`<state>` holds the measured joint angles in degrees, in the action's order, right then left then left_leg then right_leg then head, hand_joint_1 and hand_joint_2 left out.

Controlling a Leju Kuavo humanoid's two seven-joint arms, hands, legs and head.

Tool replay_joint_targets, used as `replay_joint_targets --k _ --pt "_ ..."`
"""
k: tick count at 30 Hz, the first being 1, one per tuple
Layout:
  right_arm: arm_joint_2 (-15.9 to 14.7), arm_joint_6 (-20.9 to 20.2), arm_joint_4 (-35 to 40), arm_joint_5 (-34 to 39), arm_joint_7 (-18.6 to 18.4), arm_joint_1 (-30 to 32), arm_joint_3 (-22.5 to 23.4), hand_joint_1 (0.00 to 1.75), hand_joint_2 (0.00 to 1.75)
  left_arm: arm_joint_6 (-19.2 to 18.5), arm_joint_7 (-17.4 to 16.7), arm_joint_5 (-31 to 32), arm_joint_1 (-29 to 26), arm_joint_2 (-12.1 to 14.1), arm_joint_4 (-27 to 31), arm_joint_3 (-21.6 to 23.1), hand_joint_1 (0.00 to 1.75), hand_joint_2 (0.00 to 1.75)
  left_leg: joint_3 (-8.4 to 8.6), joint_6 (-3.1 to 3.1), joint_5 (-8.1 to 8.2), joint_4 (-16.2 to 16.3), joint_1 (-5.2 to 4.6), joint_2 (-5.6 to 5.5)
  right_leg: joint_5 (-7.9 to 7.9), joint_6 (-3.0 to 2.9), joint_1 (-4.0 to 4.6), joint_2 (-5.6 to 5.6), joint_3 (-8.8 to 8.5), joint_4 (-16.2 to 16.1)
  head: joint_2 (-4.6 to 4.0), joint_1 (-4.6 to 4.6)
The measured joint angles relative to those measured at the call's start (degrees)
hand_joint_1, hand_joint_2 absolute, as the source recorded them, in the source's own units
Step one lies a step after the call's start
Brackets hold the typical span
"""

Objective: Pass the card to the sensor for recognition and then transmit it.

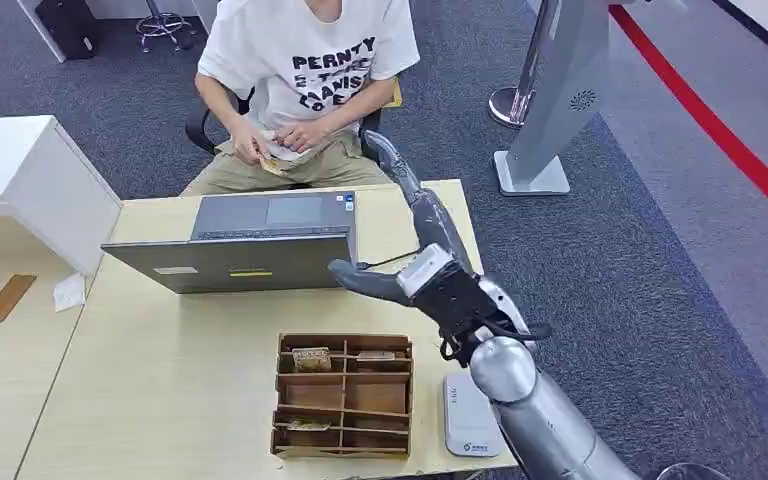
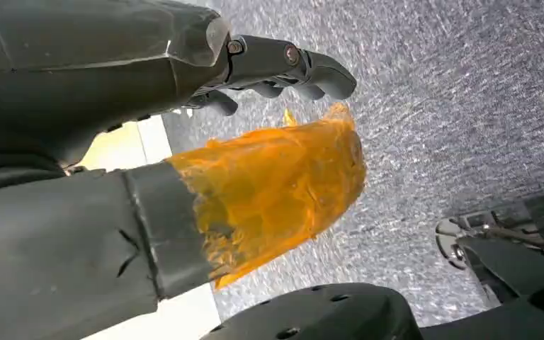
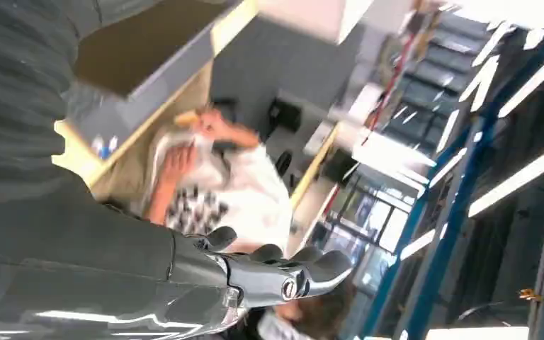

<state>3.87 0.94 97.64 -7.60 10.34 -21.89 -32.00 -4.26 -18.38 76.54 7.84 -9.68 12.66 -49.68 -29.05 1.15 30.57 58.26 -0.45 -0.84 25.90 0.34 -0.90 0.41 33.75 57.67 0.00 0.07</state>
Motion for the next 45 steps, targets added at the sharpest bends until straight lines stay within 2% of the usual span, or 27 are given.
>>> replay_joint_targets --k 4,9,16,20,21,24,27,29,36,39,45 --pt "-0.5 -3.0 3.5 7.7 1.6 6.1 1.5 0.0 1.75 0.2 0.9 -1.4 -1.0 0.2 0.0 -1.0 0.0 0.0 -0.02 0.02 0.05 0.0 0.0 0.02 0.02 0.0 0.0 0.02 0.05 0.0 0.0 0.0" --pt "-1.8 -5.1 5.9 9.8 4.3 13.3 2.3 0.0 1.75 0.5 1.9 -2.9 -2.2 0.2 0.0 -2.2 0.0 0.0 -0.04 0.06 0.09 0.0 0.0 0.02 0.08 0.01 0.0 0.02 0.05 0.0 0.0 0.02" --pt "-2.3 -7.2 5.4 12.3 4.3 19.9 2.4 0.0 1.75 0.7 2.2 -3.9 -2.7 0.3 0.0 -3.8 0.0 0.0 -0.06 0.07 0.1 0.0 0.0 0.02 0.08 0.01 0.0 0.01 0.05 0.0 0.0 0.02" --pt "-2.5 -9.9 4.7 14.3 4.6 22.1 2.4 0.0 1.75 0.7 2.2 -4.1 -2.7 0.5 0.0 -4.6 0.0 0.0 -0.05 0.07 0.09 0.0 0.0 0.03 0.08 0.01 0.0 0.01 0.05 0.0 0.0 0.0" --pt "-2.6 -11.7 4.7 16.1 4.6 22.5 2.4 0.0 0.0 0.7 2.2 -4.0 -2.8 0.5 0.0 -4.7 0.0 0.0 -0.05 0.07 0.09 0.0 0.01 0.02 0.08 0.01 0.0 0.01 0.05 0.0 0.0 0.02" --pt "-2.7 -15.8 4.4 19.9 4.7 23.3 2.4 0.0 0.0 0.7 2.2 -3.8 -2.8 0.5 0.0 -4.7 0.0 0.0 -0.06 0.07 0.09 0.0 0.01 0.02 0.08 0.01 0.0 0.01 0.05 0.0 0.0 0.02" --pt "-3.1 -24.2 4.2 26.8 4.9 24.0 2.3 0.0 0.0 0.6 2.4 -3.0 -2.7 0.6 0.0 -4.7 0.0 0.0 -0.05 0.07 0.09 0.0 0.01 0.02 0.08 0.01 0.0 0.01 0.05 0.0 0.0 0.02" --pt "-3.4 -28.1 4.1 29.2 5.2 24.4 2.2 0.0 0.0 0.5 2.6 -2.8 -2.8 0.7 0.0 -4.7 0.0 0.0 -0.06 0.07 0.09 0.0 0.01 0.02 0.08 0.01 0.0 0.01 0.05 0.0 0.0 0.02" --pt "-5.8 -40.5 3.6 30.5 9.3 24.9 0.3 0.0 0.0 0.0 2.8 -1.7 -2.7 1.0 0.0 -4.6 0.0 0.0 -0.05 0.07 0.09 0.0 0.0 0.03 0.08 0.01 -0.01 0.01 0.04 0.0 0.0 0.04" --pt "-6.5 -43.1 3.3 29.7 10.4 25.0 -0.4 0.0 0.0 -0.3 2.9 -1.3 -2.6 1.1 0.0 -4.6 0.0 0.0 -0.05 0.07 0.09 0.0 -0.01 0.03 0.08 0.01 -0.01 0.02 0.04 0.0 0.0 0.0" --pt "-7.3 -45.3 2.8 27.6 12.1 25.1 -1.5 0.0 0.0 -0.4 2.9 -0.9 -2.6 1.4 0.0 -4.5 0.0 0.0 -0.04 0.07 0.09 0.0 0.0 0.03 0.08 0.01 0.0 0.02 0.04 0.0 0.0 0.02"
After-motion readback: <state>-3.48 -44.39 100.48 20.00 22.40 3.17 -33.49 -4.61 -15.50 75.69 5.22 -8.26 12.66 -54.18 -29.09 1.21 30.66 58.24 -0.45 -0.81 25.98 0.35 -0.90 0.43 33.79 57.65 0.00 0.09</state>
